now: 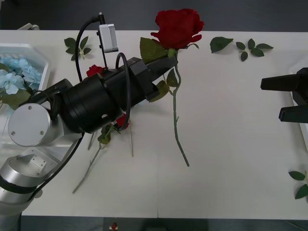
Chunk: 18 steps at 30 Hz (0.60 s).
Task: Put the red flowers into the right box and the blue flowers into the left box
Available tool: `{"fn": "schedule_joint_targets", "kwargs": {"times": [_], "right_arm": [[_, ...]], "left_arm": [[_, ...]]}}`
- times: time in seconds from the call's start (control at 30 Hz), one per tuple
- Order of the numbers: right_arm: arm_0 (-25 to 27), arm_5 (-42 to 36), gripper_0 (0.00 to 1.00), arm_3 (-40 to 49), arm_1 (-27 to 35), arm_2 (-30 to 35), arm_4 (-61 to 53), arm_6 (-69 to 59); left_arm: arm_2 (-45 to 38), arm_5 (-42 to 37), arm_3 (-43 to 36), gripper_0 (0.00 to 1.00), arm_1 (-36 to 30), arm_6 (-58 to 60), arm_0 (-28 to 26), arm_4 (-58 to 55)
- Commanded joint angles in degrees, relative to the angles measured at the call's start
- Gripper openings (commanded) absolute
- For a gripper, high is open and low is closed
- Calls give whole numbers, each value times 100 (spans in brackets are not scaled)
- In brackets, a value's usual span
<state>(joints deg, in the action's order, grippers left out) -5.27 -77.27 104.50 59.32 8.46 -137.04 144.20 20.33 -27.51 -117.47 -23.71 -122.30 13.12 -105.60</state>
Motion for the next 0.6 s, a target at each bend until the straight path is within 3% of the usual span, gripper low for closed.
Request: {"fn": "schedule_joint_targets", "kwargs": {"times": [0.03, 0.6], "right_arm": [[44, 133, 100, 45, -26, -240, -77, -15], [-211, 599, 100, 45, -650, -1049, -68, -243]], "left_arm": [[199, 246, -171, 0, 191, -163, 121, -127], [463, 404, 506, 0, 1087, -207, 472, 444]]}}
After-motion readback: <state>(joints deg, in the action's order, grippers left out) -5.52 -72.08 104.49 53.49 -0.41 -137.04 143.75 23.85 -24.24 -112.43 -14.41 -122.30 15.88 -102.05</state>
